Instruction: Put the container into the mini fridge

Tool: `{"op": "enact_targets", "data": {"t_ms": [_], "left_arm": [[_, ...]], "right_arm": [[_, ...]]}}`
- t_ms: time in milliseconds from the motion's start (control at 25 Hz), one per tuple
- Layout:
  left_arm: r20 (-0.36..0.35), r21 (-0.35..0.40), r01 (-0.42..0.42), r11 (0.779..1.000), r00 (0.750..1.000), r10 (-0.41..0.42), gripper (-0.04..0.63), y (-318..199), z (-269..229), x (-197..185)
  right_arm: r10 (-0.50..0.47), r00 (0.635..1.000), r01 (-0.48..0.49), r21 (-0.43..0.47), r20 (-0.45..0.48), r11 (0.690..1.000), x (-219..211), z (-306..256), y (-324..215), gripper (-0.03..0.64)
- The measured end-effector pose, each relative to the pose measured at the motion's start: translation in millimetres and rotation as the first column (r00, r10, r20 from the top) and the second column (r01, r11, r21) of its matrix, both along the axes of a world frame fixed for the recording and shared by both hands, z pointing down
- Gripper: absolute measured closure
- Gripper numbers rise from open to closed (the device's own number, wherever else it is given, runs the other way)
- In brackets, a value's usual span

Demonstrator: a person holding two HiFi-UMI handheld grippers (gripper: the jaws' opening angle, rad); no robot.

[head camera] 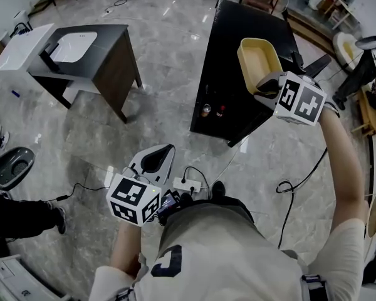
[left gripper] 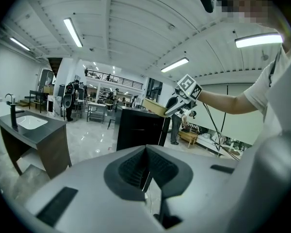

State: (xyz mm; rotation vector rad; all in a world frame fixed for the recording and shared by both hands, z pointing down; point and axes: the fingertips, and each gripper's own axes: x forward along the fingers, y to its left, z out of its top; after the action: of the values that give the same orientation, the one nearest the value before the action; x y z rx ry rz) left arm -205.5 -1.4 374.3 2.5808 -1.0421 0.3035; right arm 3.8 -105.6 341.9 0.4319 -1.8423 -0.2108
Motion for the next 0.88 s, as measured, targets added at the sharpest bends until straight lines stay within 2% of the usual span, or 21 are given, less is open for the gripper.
{"op": "enact_targets", "data": {"t_ms": [600, 880], "left_arm": [[0.006, -0.032, -0.027, 0.999, 1.0, 0.027, 0.54, -2.8, 13.8, 24.9], [0.053, -0.027, 0.003, 1.0, 0.999, -0.001, 0.54, -18.4, 17.0, 43.3]], "right_arm": [[-0.013, 1.0, 0.014, -0.104, 0.011, 0.994, 2.9, 57.7, 5.8, 0.583], [-0.005, 1.0, 0.008, -0.128, 0.025, 0.992, 19.2, 83.8, -18.6, 0.583]]}}
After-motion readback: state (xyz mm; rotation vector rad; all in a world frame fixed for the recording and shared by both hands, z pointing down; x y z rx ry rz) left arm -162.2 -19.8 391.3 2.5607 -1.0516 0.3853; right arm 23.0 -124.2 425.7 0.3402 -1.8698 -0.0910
